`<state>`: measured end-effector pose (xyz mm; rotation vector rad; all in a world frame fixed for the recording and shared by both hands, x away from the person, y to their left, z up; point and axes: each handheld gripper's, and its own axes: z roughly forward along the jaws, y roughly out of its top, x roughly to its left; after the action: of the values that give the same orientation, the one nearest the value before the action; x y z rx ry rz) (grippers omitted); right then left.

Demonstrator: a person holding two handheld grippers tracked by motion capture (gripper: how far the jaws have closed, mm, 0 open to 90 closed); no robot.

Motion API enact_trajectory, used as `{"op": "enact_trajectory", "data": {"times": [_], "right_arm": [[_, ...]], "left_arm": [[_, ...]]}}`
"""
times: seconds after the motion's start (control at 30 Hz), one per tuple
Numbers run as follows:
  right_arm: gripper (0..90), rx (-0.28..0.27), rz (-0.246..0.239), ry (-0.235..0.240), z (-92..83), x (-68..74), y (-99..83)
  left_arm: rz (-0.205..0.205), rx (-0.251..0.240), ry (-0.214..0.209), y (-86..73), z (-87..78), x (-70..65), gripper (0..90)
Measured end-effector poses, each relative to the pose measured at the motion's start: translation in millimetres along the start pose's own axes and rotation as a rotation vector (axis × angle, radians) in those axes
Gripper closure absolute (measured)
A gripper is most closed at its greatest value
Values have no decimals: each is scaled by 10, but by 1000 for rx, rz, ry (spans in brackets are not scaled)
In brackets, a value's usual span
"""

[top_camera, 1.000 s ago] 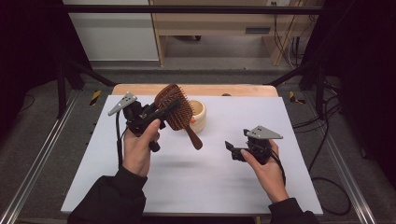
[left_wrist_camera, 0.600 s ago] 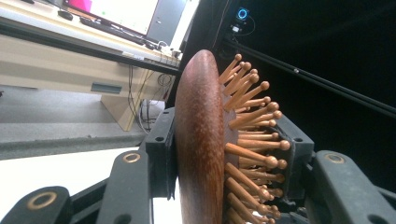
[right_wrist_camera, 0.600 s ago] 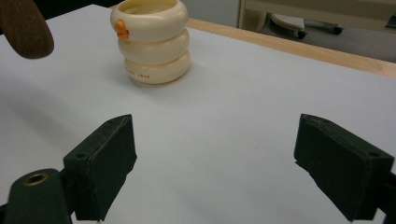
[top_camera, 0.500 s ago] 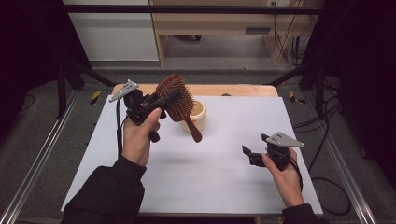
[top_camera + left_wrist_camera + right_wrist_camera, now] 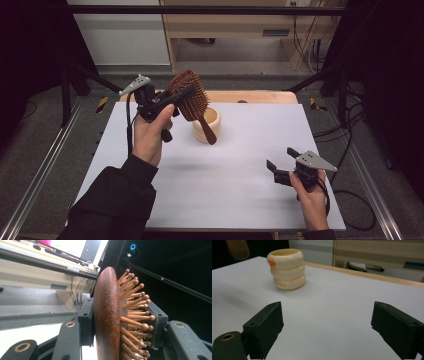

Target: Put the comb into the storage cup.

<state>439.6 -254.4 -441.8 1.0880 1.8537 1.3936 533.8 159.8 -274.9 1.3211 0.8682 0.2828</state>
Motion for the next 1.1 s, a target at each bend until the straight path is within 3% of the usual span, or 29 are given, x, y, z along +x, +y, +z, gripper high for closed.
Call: {"op": "enact_trajectory", "data": {"times": [0.1,0.23,0.37,0.53,0.9,1.1], "right_arm": [[89,-2,-28,6,-3,25,-12],[88,-9,-23,5,11,24,-63],[87,-5,-21,12,29,33,-76],[85,-2,-29,20,25,59,-85],[85,-2,-18,42,8,150,-173],[89,3,-19,46,12,143,-191]], "left_arm": [[-16,-5,-1,30,18,25,507],[-18,-7,9,55,51,66,506],[-47,-20,21,63,95,119,506],[-19,-33,57,97,126,130,506],[-19,-64,67,171,181,196,505],[39,-75,80,194,203,165,505]]}}
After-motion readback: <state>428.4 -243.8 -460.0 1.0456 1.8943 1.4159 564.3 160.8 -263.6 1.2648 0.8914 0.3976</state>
